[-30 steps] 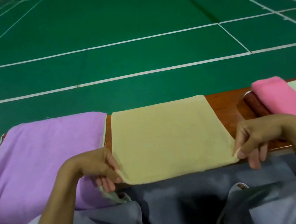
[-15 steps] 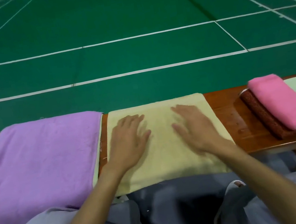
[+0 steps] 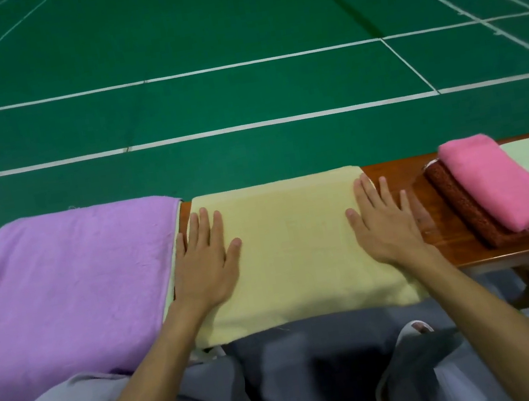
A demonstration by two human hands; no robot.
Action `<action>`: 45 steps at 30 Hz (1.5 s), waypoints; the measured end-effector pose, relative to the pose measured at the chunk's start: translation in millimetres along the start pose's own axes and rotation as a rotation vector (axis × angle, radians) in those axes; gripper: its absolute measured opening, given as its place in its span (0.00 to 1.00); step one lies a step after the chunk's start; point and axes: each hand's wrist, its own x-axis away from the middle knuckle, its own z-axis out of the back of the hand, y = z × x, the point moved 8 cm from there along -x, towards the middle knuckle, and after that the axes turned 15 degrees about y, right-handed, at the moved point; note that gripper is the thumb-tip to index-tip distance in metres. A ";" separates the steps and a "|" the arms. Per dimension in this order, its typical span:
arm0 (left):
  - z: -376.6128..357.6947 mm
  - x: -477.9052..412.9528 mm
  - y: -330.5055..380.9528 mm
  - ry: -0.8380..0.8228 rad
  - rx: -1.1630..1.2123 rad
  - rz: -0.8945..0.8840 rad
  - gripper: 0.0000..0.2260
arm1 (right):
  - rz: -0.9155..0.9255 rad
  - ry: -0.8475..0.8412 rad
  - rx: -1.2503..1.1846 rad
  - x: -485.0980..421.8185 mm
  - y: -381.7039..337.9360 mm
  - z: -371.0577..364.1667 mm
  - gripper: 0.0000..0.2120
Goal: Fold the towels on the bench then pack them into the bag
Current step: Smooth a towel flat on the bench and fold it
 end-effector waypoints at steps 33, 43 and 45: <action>94.9 -16.4 -16.4 -0.091 1.127 0.483 0.24 | -0.194 -0.189 -1.335 -5.0 14.2 81.4 0.24; 143.9 -26.6 -23.1 0.368 0.519 0.239 0.08 | -0.018 0.212 -0.709 -18.7 29.8 130.0 0.12; 155.7 -33.6 -18.2 0.475 0.510 0.182 0.06 | -0.029 0.362 -0.615 -23.9 32.7 147.6 0.10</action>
